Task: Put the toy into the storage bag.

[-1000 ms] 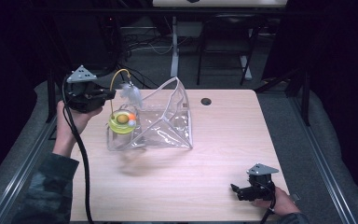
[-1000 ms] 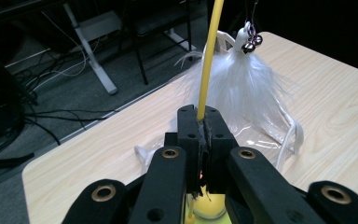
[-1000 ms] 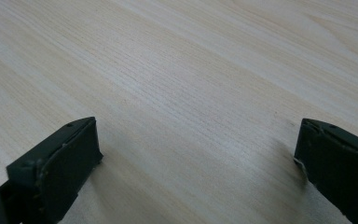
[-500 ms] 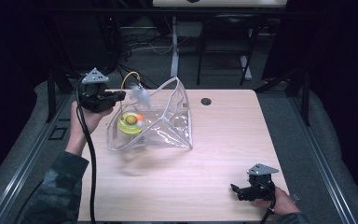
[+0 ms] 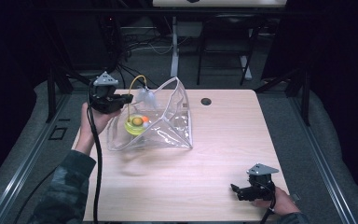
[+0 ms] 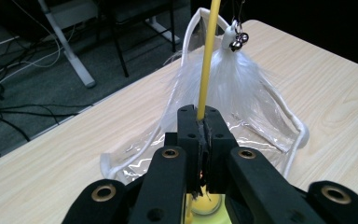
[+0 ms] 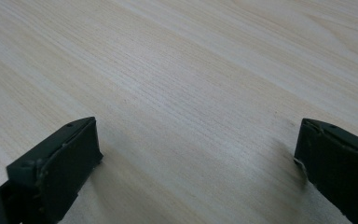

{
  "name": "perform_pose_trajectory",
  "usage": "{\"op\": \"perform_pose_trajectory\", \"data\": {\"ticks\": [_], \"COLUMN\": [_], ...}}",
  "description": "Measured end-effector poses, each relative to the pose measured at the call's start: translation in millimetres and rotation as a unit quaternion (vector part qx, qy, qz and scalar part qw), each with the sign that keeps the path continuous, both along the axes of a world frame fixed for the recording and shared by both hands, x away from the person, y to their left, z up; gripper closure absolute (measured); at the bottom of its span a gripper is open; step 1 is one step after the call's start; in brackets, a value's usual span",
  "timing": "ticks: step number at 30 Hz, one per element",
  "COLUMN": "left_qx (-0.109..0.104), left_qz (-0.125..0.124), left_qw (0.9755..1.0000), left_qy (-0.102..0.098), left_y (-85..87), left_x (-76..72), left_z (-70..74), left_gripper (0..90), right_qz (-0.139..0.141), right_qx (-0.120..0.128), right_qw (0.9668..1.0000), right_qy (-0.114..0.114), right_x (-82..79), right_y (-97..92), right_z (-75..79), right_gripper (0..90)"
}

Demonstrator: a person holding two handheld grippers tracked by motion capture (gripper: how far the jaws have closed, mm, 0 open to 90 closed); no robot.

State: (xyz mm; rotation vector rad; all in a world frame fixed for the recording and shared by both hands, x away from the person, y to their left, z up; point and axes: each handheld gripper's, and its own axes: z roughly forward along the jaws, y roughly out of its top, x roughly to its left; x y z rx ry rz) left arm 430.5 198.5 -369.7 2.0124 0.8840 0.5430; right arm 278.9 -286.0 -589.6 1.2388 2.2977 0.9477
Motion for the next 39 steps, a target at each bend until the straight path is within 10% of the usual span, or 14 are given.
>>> {"op": "perform_pose_trajectory", "data": {"ticks": [39], "left_qx": [-0.001], "left_qz": [-0.021], "left_qw": [0.9981], "left_qy": [0.059], "left_y": [-15.3], "left_x": [28.7], "left_z": [-58.5], "left_gripper": [87.2], "right_qz": [0.001], "right_qx": [0.003], "right_qw": [1.0000], "right_qy": [0.000], "right_x": [0.0], "right_y": [0.1], "right_z": [-0.1], "right_gripper": [0.0]}}
